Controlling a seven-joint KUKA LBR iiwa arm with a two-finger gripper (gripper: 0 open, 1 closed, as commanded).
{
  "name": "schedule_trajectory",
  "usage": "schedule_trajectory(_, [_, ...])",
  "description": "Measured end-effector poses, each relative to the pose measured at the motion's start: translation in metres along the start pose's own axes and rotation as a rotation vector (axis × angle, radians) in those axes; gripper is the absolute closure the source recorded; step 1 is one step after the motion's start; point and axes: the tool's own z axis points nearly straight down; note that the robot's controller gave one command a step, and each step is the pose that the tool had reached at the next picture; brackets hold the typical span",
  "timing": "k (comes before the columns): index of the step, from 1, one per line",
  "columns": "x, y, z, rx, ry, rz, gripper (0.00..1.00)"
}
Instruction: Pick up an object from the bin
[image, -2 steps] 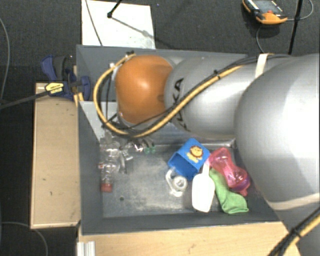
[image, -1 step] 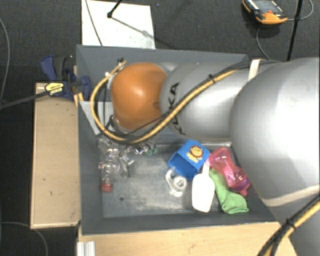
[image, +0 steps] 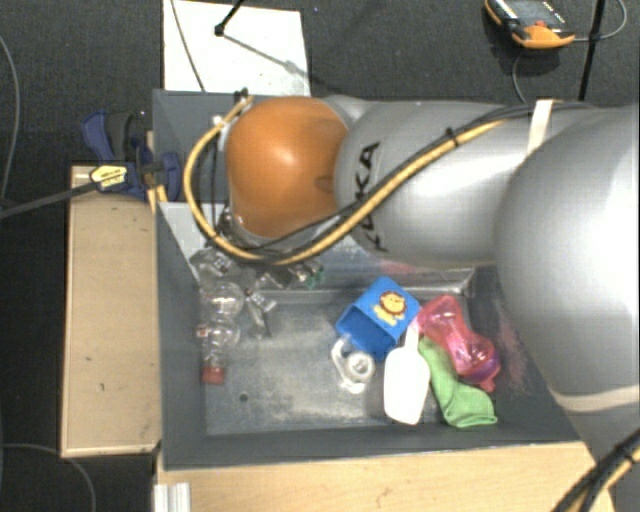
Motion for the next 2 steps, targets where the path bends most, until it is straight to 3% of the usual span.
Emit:
schedule_trajectory(1, [-0.001,0.0,0.071,0.001,-0.001,-0.264,0.0])
schedule_trajectory(2, [0.002,-0.002,0.091,-0.001,0.009,-0.22,1.0])
